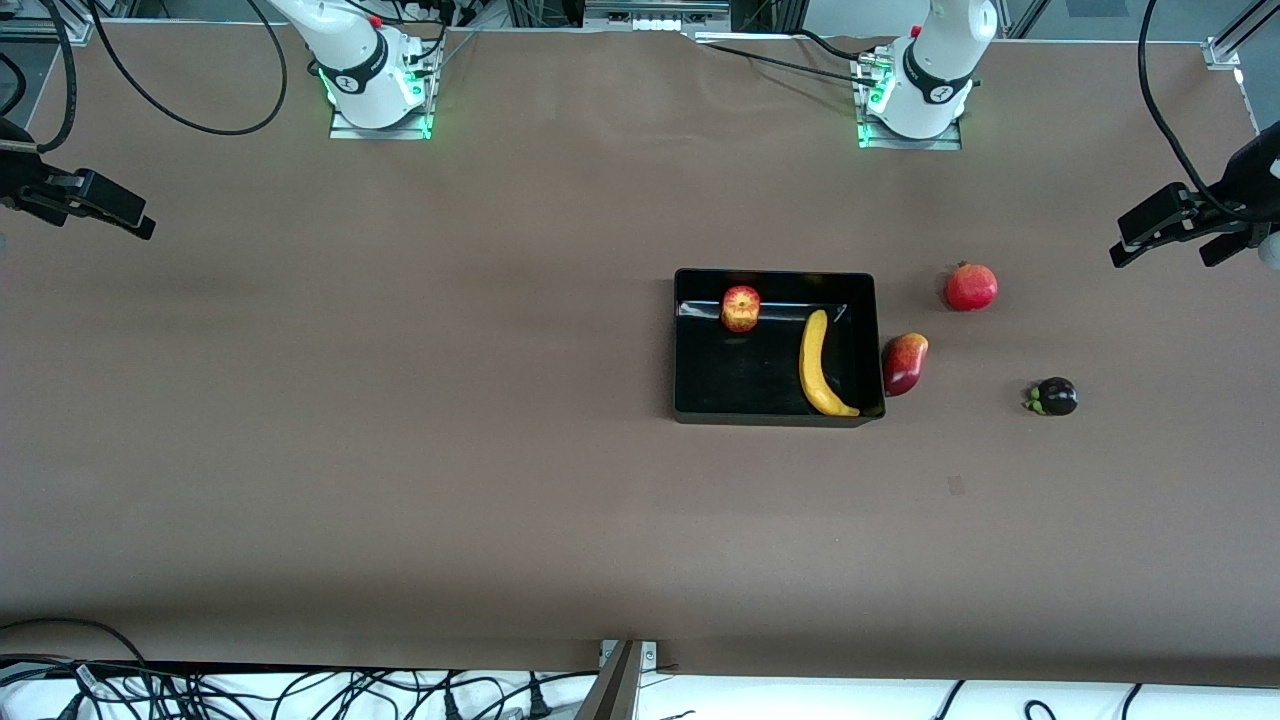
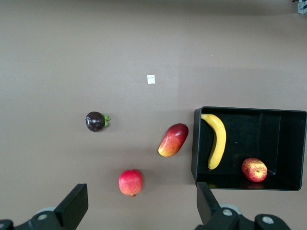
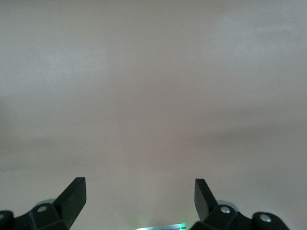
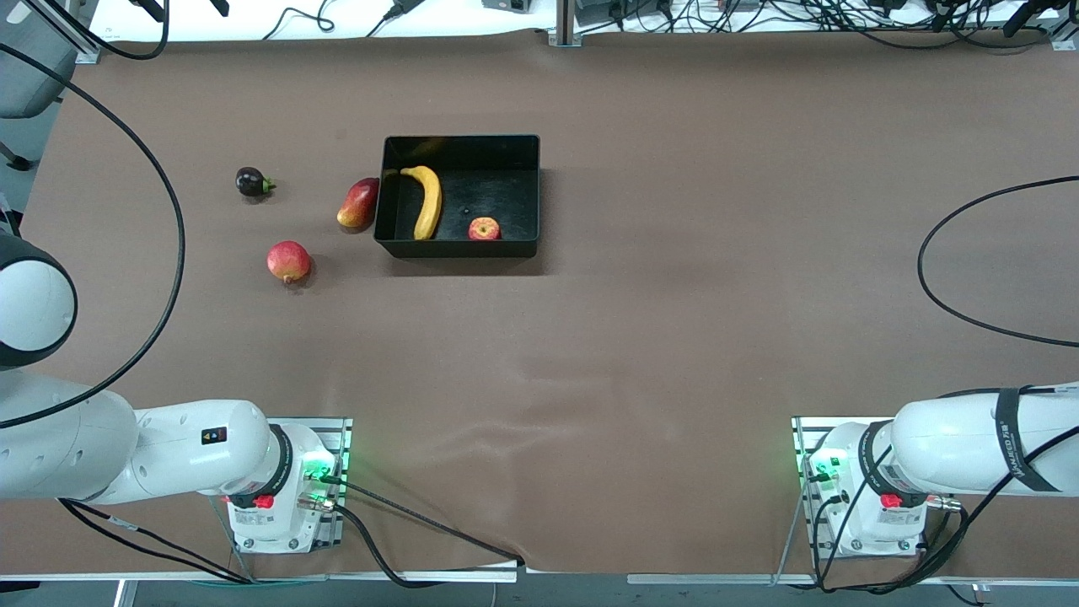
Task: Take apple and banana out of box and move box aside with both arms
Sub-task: 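Reach the left gripper toward the black box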
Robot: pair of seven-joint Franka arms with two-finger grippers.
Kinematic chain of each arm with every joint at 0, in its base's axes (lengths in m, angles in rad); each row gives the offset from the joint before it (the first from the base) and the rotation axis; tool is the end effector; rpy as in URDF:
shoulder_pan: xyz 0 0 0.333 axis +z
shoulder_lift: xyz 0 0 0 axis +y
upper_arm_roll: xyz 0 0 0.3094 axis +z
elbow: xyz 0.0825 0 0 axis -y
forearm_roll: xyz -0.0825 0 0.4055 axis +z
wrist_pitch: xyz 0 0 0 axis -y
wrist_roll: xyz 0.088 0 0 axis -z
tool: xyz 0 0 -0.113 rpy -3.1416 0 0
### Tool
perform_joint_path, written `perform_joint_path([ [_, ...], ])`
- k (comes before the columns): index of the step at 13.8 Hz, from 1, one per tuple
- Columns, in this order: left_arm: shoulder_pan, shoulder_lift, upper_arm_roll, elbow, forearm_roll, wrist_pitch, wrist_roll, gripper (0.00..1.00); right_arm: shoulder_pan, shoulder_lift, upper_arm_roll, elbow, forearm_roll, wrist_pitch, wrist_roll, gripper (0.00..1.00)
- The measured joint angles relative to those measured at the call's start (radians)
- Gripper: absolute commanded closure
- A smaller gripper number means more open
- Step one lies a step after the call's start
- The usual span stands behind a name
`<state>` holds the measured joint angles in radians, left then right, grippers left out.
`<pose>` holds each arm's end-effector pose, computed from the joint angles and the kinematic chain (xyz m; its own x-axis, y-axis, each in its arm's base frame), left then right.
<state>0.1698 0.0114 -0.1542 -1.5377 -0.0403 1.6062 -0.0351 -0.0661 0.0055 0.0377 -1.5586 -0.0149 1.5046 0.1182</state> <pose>0.5839 0.0052 0.6251 0.9971 0.0522 0.0557 0.0497 -0.9978 0.0440 0.5700 -0.0180 0.6091 0.9875 -0.1470 -0.0573 -0.1460 -0.9891 0.0216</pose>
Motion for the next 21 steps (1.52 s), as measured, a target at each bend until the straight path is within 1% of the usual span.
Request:
perform_joint_path([
  [14,-0.006,0.004,0.009,-0.003,0.000,-0.005,0.000,0.00,0.000,0.000,0.000,0.000,0.000,0.000,0.000,0.00],
  [21,-0.042,0.081,-0.006,-0.052,0.000,-0.012,0.000,0.00,0.000,0.000,0.000,0.000,0.000,0.000,0.000,0.00],
])
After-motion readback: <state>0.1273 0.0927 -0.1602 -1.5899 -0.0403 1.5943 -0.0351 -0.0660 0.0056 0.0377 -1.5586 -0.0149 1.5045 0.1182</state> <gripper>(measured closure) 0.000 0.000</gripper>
